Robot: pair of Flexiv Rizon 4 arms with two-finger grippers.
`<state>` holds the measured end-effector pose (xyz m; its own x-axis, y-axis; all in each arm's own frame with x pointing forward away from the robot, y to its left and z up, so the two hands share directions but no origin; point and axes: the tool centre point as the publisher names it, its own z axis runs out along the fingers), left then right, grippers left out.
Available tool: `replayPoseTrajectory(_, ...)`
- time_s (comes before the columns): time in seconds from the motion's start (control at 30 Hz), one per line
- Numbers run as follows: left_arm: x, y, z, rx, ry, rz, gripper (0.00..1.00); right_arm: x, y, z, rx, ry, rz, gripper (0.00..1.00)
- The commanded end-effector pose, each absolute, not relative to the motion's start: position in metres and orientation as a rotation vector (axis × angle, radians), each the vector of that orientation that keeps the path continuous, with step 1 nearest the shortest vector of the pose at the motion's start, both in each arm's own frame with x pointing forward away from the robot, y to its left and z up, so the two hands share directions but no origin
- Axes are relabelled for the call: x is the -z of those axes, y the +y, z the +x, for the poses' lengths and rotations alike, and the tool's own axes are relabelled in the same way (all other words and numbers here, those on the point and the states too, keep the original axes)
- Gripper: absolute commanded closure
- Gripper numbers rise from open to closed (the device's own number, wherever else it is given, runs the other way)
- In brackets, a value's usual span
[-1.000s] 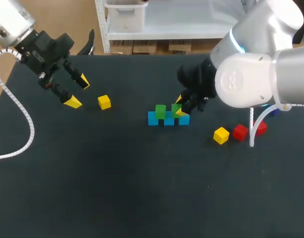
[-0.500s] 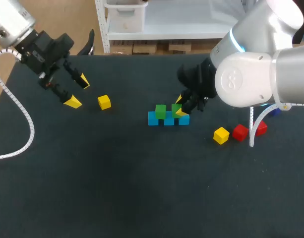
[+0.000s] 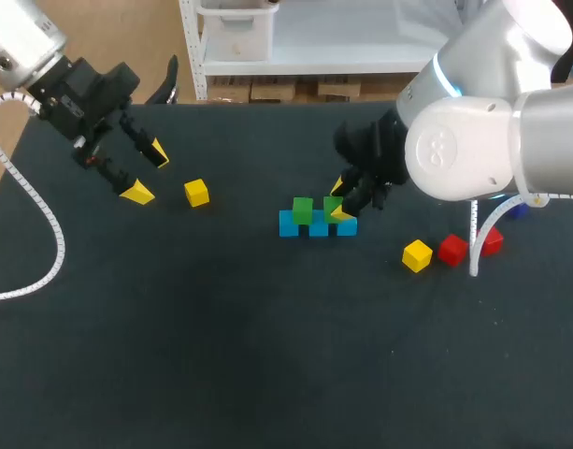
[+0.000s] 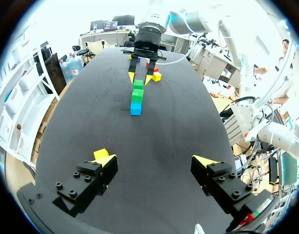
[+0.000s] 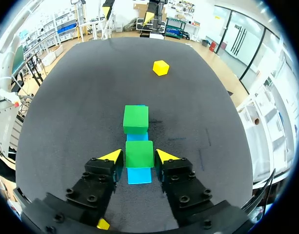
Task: Place the blue cubes, place green cubes on the blue cubes, place the yellow cubes on the green cubes, then place the red cubes on the yellow cubes, and place purple cube on the red cubes.
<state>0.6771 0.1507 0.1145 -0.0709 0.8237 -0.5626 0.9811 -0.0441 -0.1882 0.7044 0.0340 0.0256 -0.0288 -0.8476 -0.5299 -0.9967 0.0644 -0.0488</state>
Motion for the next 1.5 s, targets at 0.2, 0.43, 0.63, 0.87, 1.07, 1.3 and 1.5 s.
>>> replayPoseTrajectory(0.2,-0.114,0.151,0.678,0.805,1.951,1.927,0.0,-0.026,0.033,0.705,-0.486,1.928,-1.831,0.14)
replayPoseTrajectory(0.43,-0.114,0.151,0.678,0.805,1.951,1.927,0.0,-0.034,0.026,0.705,-0.495,1.923,-1.772,0.0)
replayPoseTrajectory(0.63,-0.114,0.151,0.678,0.805,1.951,1.927,0.0,-0.045,0.014,0.702,-0.523,1.921,-1.672,0.0)
replayPoseTrajectory(0.87,-0.114,0.151,0.678,0.805,1.951,1.927,0.0,-0.054,-0.008,0.695,-0.56,1.907,-1.584,0.0)
replayPoseTrajectory(1.07,-0.114,0.151,0.678,0.805,1.951,1.927,0.0,-0.062,-0.03,0.687,-0.61,1.858,-1.606,0.0)
replayPoseTrajectory(1.3,-0.114,0.151,0.678,0.805,1.951,1.927,0.0,-0.076,-0.054,0.68,-0.647,1.721,-1.79,0.0)
replayPoseTrajectory(1.5,-0.114,0.151,0.678,0.805,1.951,1.927,0.0,-0.084,-0.066,0.67,-0.631,1.574,-1.978,0.0)
